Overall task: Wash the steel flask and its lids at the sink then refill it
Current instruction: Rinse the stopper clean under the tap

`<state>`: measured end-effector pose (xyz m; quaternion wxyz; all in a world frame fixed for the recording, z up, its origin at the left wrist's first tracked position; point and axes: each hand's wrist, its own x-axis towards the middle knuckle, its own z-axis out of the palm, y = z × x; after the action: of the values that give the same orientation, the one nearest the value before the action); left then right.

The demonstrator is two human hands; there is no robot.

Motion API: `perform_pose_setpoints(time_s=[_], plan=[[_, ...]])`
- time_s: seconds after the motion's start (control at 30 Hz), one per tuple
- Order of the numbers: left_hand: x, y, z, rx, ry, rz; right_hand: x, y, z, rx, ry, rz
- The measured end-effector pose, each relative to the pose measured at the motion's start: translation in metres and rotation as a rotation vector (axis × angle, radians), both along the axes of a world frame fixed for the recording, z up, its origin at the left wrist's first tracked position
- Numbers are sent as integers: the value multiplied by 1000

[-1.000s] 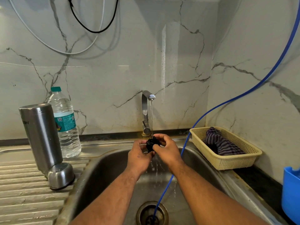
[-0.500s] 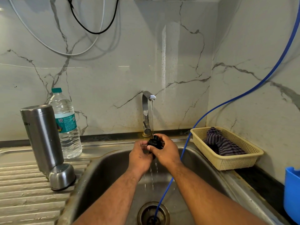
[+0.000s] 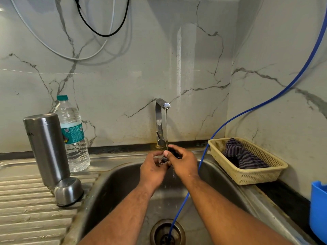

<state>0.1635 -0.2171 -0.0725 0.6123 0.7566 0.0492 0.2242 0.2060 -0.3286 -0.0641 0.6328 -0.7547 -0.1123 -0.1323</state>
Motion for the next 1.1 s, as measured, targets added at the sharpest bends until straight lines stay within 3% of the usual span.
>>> perform_pose_setpoints(time_s=[0.13, 0.23, 0.3, 0.63, 0.87, 1.0, 1.1], plan=[[-2, -4, 4, 36, -69, -11, -1, 0, -1, 363, 352, 46], [-4, -3, 6, 143, -69, -34, -2, -1, -1, 459, 534, 70], [-4, 0, 5, 208, -60, -25, -7, -3, 0, 417, 606, 114], [1, 7, -1, 215, -20, -81, -13, -9, 1, 150, 604, 151], [-2, 11, -2, 189, 26, -109, -10, -10, -2, 122, 584, 158], [-4, 12, -8, 270, 142, -86, -18, -13, -5, 66, 677, 333], [-3, 15, -11, 254, 229, -159, -16, -12, -6, 34, 648, 305]])
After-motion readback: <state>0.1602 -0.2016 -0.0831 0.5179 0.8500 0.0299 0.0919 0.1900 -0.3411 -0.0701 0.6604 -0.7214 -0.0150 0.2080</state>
